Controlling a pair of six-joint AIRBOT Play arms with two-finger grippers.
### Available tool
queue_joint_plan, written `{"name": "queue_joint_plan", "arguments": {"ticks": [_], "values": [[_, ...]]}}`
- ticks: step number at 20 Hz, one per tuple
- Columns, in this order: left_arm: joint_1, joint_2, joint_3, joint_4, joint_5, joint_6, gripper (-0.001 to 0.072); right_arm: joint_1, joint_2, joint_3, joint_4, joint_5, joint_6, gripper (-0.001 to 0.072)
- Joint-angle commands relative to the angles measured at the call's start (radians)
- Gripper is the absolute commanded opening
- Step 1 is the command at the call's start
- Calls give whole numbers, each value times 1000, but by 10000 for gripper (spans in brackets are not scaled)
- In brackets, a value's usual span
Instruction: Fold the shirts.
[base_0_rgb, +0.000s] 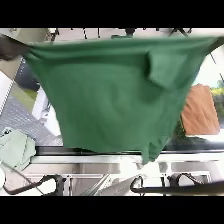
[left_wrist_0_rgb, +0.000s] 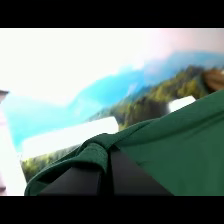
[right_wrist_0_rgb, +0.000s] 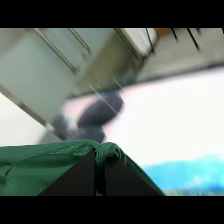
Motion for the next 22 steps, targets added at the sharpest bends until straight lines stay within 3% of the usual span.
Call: {"name": "queue_joint_plan", "arguments": {"ticks": [1, 6, 9, 14, 17, 22], "values": [[-95, -190, -69, 174, 71, -7, 9, 195, -175, -132, -239, -269, -16, 22], [-80, -419, -97, 189, 222, -22, 9, 248, -557, 29, -236, -345, -43, 22], [-75, -533, -56, 190, 277, -23, 8, 247, -684, 157, -244, -347, -42, 22], [-76, -686, 97, 190, 258, -31, 9, 246, -711, 170, -385, -328, -8, 21], [-72, -731, 80, 210, 241, -34, 9, 251, -712, 132, -498, -325, 57, 21], [-70, -734, -7, 238, 328, -40, 10, 263, -722, 96, -509, -328, 56, 22]]}}
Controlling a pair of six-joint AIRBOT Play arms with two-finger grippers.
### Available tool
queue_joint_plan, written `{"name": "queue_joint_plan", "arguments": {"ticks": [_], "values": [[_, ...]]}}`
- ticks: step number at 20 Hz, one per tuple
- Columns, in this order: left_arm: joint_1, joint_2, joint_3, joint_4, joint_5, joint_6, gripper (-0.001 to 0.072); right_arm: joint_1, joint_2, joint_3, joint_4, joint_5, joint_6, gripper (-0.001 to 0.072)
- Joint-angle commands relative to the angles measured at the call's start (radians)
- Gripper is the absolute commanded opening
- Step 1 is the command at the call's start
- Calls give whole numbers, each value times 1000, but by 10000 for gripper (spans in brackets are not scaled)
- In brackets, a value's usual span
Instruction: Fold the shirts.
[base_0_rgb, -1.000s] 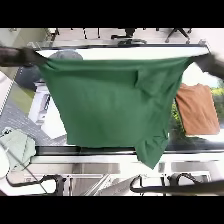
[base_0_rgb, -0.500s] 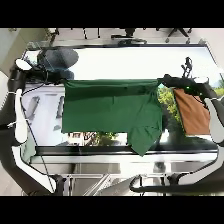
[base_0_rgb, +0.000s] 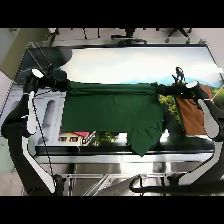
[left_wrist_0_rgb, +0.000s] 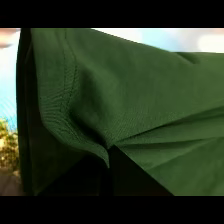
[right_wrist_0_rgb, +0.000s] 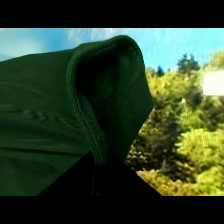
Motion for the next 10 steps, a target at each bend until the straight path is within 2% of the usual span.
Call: {"name": "queue_joint_plan", "arguments": {"ticks": [1, 5, 6, 7, 8, 10], "values": [[-1, -12, -33, 20, 48, -3, 10, 9, -13, -14, -33, -4, 20, 22], [-15, -11, -27, 10, 44, -6, 19, 26, -12, -13, -7, -4, 19, 23], [-21, -9, -26, 12, 29, -17, 74, 28, -4, -13, 1, -2, 19, 33], [-19, -4, -25, 11, 5, -24, 404, 29, 7, -10, 3, 4, 20, 106], [-17, 8, -25, 15, -25, -34, 706, 29, 28, -5, 2, 19, 20, 260], [6, 48, -25, 15, -94, -51, 703, 16, 91, 0, -6, 60, 21, 370]]}}
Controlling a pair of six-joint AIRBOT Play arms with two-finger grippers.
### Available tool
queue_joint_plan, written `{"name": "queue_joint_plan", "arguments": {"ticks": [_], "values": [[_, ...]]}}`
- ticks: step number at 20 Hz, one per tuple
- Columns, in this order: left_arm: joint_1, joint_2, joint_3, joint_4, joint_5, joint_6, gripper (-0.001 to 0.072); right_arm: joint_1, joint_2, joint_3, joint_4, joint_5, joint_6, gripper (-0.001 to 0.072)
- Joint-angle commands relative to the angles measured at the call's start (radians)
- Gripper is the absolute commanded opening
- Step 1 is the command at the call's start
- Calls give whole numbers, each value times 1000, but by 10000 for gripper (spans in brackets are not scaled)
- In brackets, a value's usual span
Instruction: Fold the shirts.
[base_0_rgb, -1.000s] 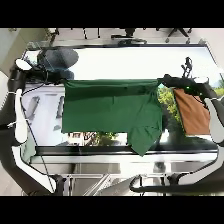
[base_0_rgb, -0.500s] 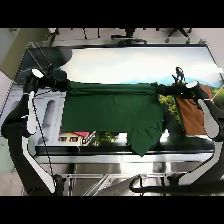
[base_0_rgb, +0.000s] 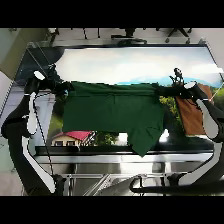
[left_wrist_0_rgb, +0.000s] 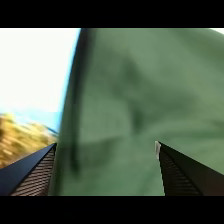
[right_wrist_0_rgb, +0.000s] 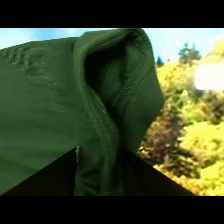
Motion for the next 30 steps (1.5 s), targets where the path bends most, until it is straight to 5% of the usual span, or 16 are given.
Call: {"name": "queue_joint_plan", "arguments": {"ticks": [1, 7, 15, 17, 19, 21, 25, 27, 30], "values": [[34, 60, 0, -4, -121, -32, 703, -18, 102, 7, 2, 73, 5, 378], [154, 213, -154, 2, -344, -56, 703, -151, 319, -46, -222, 342, 229, 377], [206, 393, -753, -64, -179, 80, 701, -262, 652, -589, -266, 472, 327, 382], [189, 393, -820, -143, -152, 123, 539, -259, 713, -706, -257, 467, 347, 399], [159, 393, -845, -150, -119, 132, 379, -259, 741, -803, -225, 445, 348, 556], [140, 393, -838, -150, -108, 132, 38, -259, 739, -886, -201, 420, 340, 558], [132, 393, -771, -159, -136, 117, 11, -245, 700, -992, -53, 334, 225, 548], [132, 393, -745, -159, -151, 109, 11, -194, 645, -998, -14, 299, 195, 452], [132, 393, -723, -159, -154, 94, 11, -86, 539, -997, 124, 251, 118, 442]]}}
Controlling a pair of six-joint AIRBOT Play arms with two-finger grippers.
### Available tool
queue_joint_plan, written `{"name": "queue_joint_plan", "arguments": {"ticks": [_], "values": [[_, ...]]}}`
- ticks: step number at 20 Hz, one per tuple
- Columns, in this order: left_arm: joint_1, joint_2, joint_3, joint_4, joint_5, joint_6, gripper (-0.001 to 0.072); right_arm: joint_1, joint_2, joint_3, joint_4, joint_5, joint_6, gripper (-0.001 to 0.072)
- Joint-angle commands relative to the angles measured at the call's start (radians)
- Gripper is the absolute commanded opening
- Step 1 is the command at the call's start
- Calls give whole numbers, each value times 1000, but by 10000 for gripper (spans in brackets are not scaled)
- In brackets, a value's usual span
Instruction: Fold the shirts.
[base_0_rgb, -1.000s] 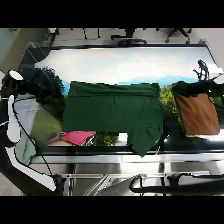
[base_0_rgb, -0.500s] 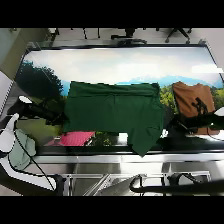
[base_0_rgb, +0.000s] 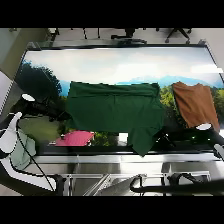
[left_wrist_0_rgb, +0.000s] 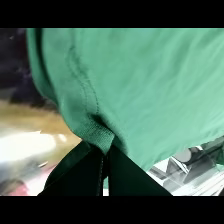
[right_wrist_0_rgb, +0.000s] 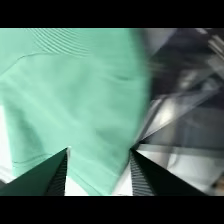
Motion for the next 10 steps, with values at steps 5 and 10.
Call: {"name": "queue_joint_plan", "arguments": {"ticks": [5, 10], "values": [[4, 8, 44, 50, -96, -32, 10, 101, -107, 77, 150, -3, -187, 24], [9, 169, -128, 421, -85, -145, 10, 45, 144, 123, -416, 175, 229, 23]]}}
